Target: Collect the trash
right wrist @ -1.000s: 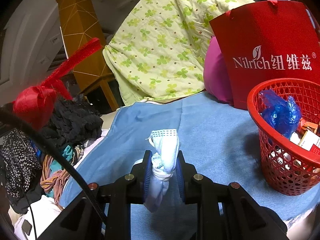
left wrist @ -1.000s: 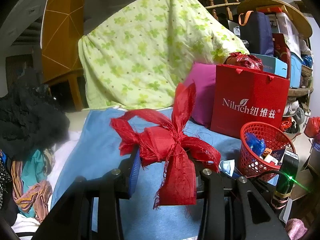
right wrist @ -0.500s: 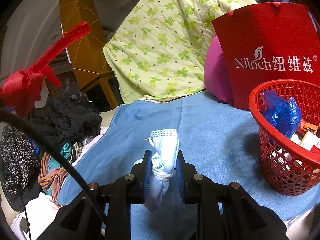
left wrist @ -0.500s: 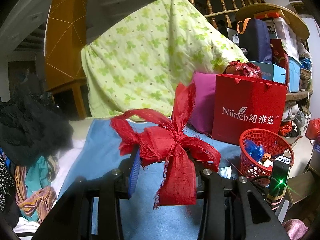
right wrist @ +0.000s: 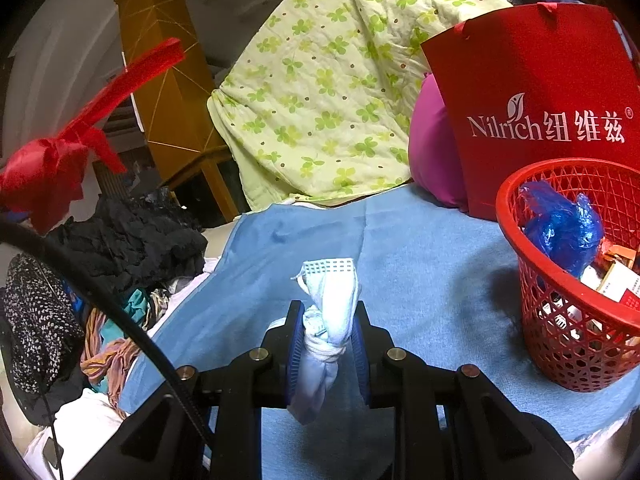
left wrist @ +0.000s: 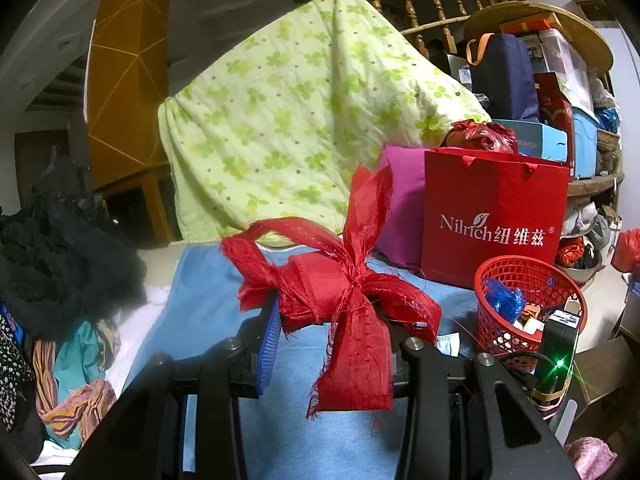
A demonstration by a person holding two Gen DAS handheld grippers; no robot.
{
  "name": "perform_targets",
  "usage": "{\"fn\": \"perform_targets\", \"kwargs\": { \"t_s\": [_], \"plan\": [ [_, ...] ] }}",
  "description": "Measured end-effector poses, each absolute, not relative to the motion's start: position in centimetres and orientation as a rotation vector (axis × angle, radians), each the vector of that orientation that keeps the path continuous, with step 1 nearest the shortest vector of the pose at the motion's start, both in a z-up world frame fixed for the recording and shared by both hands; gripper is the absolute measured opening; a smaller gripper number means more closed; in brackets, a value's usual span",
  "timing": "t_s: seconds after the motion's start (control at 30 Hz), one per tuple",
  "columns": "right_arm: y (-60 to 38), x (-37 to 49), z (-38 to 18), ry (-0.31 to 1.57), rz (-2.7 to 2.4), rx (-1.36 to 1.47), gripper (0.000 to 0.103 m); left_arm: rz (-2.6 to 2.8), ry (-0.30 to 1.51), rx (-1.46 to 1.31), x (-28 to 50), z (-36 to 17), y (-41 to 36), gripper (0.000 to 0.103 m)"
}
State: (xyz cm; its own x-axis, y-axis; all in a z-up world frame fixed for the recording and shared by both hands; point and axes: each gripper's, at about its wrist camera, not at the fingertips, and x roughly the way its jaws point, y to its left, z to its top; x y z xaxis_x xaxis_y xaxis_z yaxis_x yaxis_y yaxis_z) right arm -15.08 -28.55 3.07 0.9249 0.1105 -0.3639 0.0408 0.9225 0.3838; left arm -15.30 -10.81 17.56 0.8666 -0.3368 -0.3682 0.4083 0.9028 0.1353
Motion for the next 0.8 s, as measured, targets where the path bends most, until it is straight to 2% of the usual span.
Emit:
{"fn": "perform_targets", "kwargs": {
  "t_s": [0.8],
  "plan": [
    [-28.83,-15.84,3.10,0.377,0.059,0.421,0.025,-0.380,0.337,0.247,-15.44,18.49,-11.64,0.042]
  ]
}}
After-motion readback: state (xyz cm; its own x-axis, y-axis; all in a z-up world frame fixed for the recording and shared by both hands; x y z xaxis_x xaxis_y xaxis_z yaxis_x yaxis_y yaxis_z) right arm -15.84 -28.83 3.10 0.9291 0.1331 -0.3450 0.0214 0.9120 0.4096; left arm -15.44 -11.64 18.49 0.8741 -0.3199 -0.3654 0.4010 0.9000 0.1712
